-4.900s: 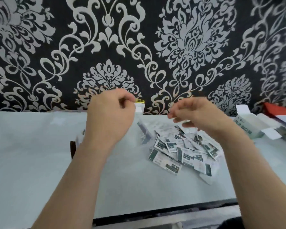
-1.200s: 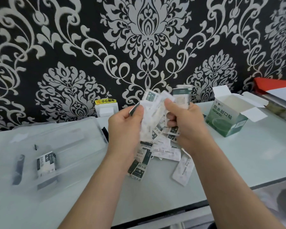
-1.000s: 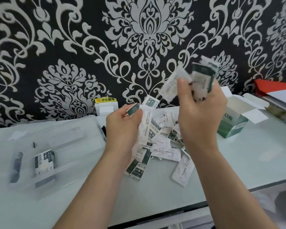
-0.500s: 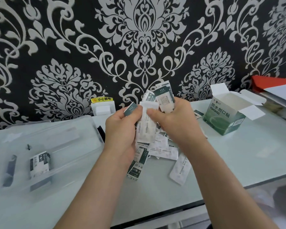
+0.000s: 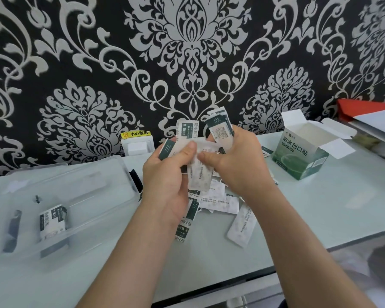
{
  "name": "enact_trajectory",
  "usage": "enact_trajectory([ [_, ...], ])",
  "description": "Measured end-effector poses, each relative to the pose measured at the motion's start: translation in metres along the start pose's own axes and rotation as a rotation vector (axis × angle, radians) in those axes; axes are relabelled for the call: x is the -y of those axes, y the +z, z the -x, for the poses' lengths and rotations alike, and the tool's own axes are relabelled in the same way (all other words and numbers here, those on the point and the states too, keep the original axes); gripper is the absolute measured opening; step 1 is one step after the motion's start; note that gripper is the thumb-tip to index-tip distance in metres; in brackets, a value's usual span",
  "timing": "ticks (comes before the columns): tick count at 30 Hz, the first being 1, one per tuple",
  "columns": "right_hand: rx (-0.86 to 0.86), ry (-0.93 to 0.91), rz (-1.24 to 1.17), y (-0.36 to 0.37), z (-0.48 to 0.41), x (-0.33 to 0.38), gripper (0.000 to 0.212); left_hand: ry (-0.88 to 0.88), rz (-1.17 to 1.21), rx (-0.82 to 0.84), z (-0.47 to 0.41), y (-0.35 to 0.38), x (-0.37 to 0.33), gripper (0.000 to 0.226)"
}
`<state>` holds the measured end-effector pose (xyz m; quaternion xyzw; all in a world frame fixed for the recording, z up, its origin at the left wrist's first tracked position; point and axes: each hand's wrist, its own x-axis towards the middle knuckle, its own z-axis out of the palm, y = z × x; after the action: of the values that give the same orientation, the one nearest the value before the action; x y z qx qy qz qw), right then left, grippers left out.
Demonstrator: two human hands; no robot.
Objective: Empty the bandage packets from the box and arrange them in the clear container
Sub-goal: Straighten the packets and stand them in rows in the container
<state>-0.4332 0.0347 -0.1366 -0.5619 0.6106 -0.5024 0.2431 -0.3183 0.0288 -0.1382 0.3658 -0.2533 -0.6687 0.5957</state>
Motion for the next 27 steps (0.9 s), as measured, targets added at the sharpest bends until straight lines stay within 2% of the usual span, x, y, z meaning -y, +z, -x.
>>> enact_trajectory([
  [3, -0.031, 0.054, -0.040, -0.006, -0.001, 0.001, 0.024, -0.020, -0.004, 0.013, -0.002, -0.001, 0.000, 0.011],
  [7, -0.070, 0.062, -0.104, -0.017, 0.000, 0.003, 0.009, 0.127, -0.148, -0.082, -0.006, -0.005, 0.003, 0.012],
  [10, -0.205, -0.036, -0.220, -0.023, 0.002, 0.009, 0.009, 0.169, -0.302, -0.118, -0.010, -0.008, 0.005, 0.027],
  [12, -0.239, -0.127, -0.251, -0.022, 0.004, 0.015, 0.020, 0.133, -0.353, -0.097, -0.010, -0.008, 0.007, 0.031],
  [16, -0.066, -0.110, -0.152, -0.015, 0.006, 0.014, 0.032, 0.019, -0.233, -0.047, -0.008, -0.002, 0.009, 0.029],
  [21, 0.149, -0.066, 0.053, -0.010, 0.002, 0.002, 0.033, -0.011, -0.140, -0.033, -0.010, -0.001, 0.005, 0.018],
  [25, 0.234, -0.127, 0.059, -0.011, 0.003, 0.002, 0.030, -0.045, -0.234, 0.005, -0.012, -0.003, 0.010, 0.033],
  [27, 0.306, -0.111, -0.066, -0.013, 0.005, 0.004, 0.028, -0.070, -0.194, 0.015, -0.012, -0.004, 0.010, 0.037],
])
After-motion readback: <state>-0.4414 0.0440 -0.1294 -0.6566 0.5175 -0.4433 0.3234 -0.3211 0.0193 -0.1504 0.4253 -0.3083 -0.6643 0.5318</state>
